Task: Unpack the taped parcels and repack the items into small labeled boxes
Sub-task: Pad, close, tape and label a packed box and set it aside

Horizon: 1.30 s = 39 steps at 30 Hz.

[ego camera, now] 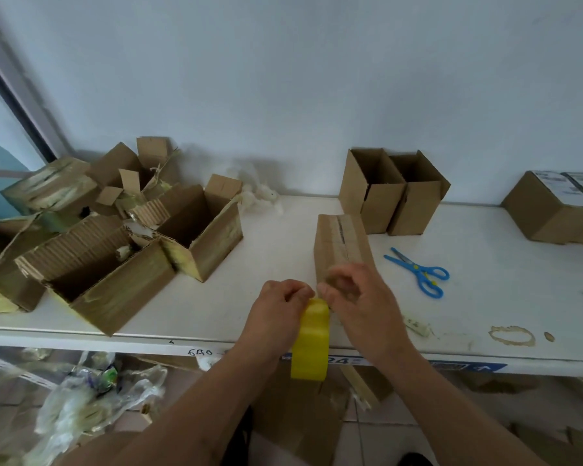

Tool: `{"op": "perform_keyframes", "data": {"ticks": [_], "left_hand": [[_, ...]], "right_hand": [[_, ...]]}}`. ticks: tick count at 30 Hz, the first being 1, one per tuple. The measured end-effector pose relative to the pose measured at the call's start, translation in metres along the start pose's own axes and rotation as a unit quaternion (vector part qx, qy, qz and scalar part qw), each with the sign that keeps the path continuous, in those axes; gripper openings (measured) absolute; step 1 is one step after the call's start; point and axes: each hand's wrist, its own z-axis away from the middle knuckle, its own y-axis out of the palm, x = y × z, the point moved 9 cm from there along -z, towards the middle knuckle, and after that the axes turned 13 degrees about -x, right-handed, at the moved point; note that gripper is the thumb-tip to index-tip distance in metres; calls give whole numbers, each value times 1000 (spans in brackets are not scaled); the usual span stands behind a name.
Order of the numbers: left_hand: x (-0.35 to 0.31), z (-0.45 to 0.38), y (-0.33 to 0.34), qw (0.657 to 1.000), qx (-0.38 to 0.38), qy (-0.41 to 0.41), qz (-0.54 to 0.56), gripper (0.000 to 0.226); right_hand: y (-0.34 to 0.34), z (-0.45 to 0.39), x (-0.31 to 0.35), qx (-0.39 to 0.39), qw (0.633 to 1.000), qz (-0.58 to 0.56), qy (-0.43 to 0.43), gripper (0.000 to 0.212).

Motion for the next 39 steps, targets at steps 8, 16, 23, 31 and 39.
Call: {"op": "perform_keyframes", "data": {"ticks": [8,16,23,31,39], "left_hand": [[-14,5,0,991,-44,117,43,15],[-11,9,-3,986,-78,126,70,16],[-13,11,-1,989,-72,107,75,33],[-20,17,-5,971,-107,208,48,17],[-16,12,2,981,-89,169,12,9]], "right_hand": [[24,24,-29,42,965,-164,202,39],[24,25,-30,24,965,-154,211,20],[36,34,-44,21,894,-285,346,17],[33,37,-42,23,874,-314,370,20],[25,34,-39,24,895,-293,336,20]]}}
